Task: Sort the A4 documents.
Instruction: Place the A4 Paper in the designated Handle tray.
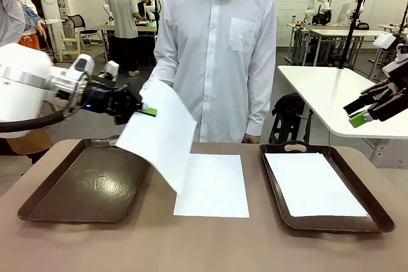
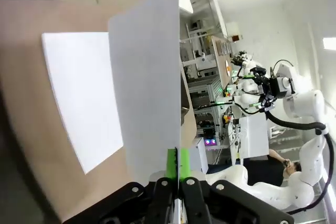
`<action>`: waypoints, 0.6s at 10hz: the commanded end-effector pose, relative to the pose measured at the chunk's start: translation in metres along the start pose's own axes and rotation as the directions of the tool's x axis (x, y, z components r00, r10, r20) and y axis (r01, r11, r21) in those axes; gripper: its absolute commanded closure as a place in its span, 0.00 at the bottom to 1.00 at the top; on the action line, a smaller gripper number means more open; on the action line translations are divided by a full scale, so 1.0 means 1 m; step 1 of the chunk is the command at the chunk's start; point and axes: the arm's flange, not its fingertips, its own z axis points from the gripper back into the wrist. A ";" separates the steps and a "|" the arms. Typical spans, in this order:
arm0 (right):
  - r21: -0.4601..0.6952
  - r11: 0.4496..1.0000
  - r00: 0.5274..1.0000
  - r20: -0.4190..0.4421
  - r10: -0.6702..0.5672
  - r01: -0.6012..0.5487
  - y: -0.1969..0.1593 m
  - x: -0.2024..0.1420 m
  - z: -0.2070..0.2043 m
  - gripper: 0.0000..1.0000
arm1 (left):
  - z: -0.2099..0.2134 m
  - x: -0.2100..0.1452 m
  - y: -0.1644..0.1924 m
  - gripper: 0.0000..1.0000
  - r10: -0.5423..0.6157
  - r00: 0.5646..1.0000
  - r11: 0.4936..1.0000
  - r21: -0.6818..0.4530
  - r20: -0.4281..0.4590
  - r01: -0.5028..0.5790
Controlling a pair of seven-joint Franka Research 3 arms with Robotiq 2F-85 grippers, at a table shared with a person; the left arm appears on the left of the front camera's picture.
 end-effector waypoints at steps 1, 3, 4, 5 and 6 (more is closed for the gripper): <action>-0.003 1.000 1.000 -0.007 0.003 -0.003 0.000 0.001 -0.001 0.00 | 0.024 -0.009 0.022 0.99 0.097 0.994 0.995 0.018 -0.044 -0.096; -0.003 1.000 1.000 -0.007 0.003 -0.003 0.000 0.001 -0.001 0.00 | 0.039 -0.006 0.044 0.99 0.088 0.990 0.996 -0.003 -0.107 -0.089; -0.003 1.000 1.000 -0.007 0.003 -0.003 0.000 0.001 -0.001 0.00 | 0.042 -0.001 0.056 0.99 0.114 0.986 0.993 0.023 -0.121 -0.112; -0.003 1.000 1.000 -0.007 0.003 -0.003 0.000 0.001 -0.001 0.00 | 0.046 0.004 0.065 0.99 0.123 0.982 0.992 0.043 -0.143 -0.118; -0.003 1.000 1.000 -0.007 0.003 -0.003 0.000 0.001 -0.001 0.00 | 0.052 0.009 0.072 0.99 0.130 0.980 0.989 0.086 -0.153 -0.118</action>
